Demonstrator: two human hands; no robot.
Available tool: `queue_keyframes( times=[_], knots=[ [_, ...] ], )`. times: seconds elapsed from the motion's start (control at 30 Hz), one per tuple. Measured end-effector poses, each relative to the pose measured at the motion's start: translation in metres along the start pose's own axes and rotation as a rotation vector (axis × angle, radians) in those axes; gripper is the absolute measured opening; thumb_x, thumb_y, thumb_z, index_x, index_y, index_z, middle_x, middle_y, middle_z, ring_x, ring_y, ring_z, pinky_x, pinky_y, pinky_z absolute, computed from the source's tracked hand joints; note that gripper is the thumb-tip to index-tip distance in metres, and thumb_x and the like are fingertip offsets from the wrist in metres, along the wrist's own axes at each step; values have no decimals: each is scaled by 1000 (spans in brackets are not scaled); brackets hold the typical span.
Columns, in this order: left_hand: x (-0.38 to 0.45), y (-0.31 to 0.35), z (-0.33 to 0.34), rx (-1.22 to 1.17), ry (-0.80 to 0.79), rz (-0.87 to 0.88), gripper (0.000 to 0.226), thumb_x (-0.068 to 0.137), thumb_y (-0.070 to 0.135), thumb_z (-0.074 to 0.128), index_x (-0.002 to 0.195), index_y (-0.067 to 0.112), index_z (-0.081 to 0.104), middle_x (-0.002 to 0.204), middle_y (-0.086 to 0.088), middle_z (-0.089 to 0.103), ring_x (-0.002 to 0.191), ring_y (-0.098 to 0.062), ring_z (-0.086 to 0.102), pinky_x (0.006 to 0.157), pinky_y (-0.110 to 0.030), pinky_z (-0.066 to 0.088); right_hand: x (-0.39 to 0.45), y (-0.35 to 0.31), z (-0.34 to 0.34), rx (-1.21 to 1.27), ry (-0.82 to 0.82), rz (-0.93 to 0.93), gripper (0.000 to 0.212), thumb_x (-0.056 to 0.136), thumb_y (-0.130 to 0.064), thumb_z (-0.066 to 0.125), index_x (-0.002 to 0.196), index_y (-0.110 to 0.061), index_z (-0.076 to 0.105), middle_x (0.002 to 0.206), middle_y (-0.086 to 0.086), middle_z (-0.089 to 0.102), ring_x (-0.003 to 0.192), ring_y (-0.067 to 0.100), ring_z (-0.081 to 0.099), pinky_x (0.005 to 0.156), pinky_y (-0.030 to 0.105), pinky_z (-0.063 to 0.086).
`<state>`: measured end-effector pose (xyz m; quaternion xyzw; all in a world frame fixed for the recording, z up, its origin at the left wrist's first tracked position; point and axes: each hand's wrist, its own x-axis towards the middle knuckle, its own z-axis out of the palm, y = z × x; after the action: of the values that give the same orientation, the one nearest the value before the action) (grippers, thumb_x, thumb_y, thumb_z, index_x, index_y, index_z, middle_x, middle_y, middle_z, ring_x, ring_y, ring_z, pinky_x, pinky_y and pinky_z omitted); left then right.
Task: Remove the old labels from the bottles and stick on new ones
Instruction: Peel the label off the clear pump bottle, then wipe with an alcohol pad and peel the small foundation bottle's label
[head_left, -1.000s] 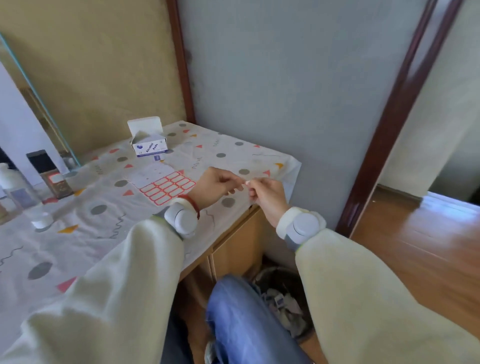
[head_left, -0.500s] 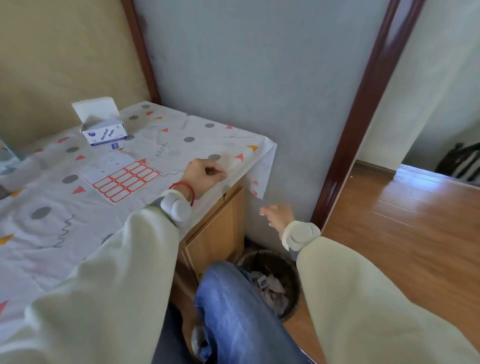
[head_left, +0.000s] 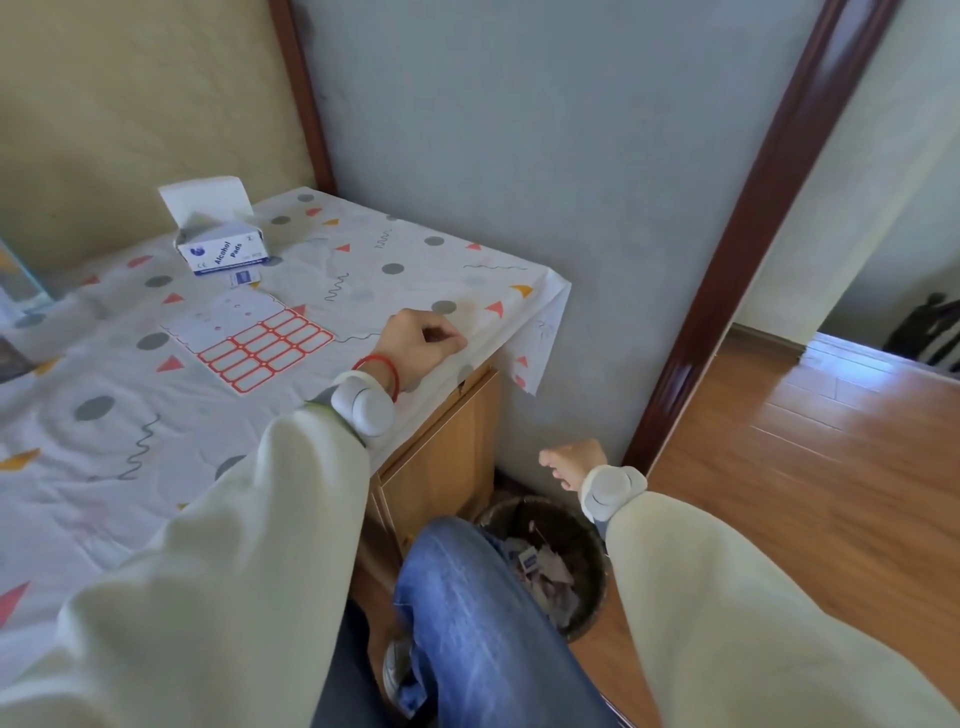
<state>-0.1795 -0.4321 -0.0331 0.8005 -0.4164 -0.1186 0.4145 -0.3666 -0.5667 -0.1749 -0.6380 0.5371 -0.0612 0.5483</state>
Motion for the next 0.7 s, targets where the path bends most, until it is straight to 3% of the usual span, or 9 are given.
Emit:
queue_keyframes(
  times=[0.13,0.23,0.3,0.37,0.43,0.57,0.7],
  knots=[
    [0,1,-1,-7,3,8,7,84,14,70,77,15,71,78,5,65,76,-5,56,67,-9,40,-1,-4,4,74,72,-23,18,82,-20,63,67,-10,60,62,4,58,55,18,48,53,25,39],
    [-1,4,-2,10,8,16,4,84,14,69,81,12,72,82,2,66,78,-8,57,73,-15,41,0,-17,4,141,60,-52,18,91,-26,57,78,-13,56,69,1,64,51,12,49,46,21,38],
    [-2,5,-2,24,15,21,4,84,14,69,83,10,72,84,1,67,81,-10,57,75,-17,42,0,-29,5,159,67,-127,26,94,-25,53,70,-15,52,66,3,56,55,16,47,52,28,43],
    [-2,5,-2,25,21,20,4,85,14,69,82,13,71,84,1,67,81,-11,57,71,-13,41,-4,-41,8,229,125,-200,37,93,-25,52,58,-17,43,60,4,41,56,18,36,57,35,35],
    [-3,4,-3,13,53,18,10,86,17,67,76,17,68,79,3,65,77,-11,57,65,-10,39,-12,-54,12,321,146,-255,38,92,-29,55,60,-14,40,61,5,32,58,17,29,59,34,28],
    [-6,7,-1,28,154,35,16,89,26,63,78,15,69,76,10,60,74,-13,56,71,-19,40,-27,-86,14,332,220,-438,33,91,-27,54,64,-11,43,63,7,33,62,17,30,59,29,28],
    [-9,8,-8,-82,174,-7,13,90,23,62,80,16,67,76,-3,70,76,-19,65,76,-28,52,-41,-115,20,414,173,-516,38,93,-28,55,60,-11,44,60,9,39,60,20,37,60,32,35]
  ],
)
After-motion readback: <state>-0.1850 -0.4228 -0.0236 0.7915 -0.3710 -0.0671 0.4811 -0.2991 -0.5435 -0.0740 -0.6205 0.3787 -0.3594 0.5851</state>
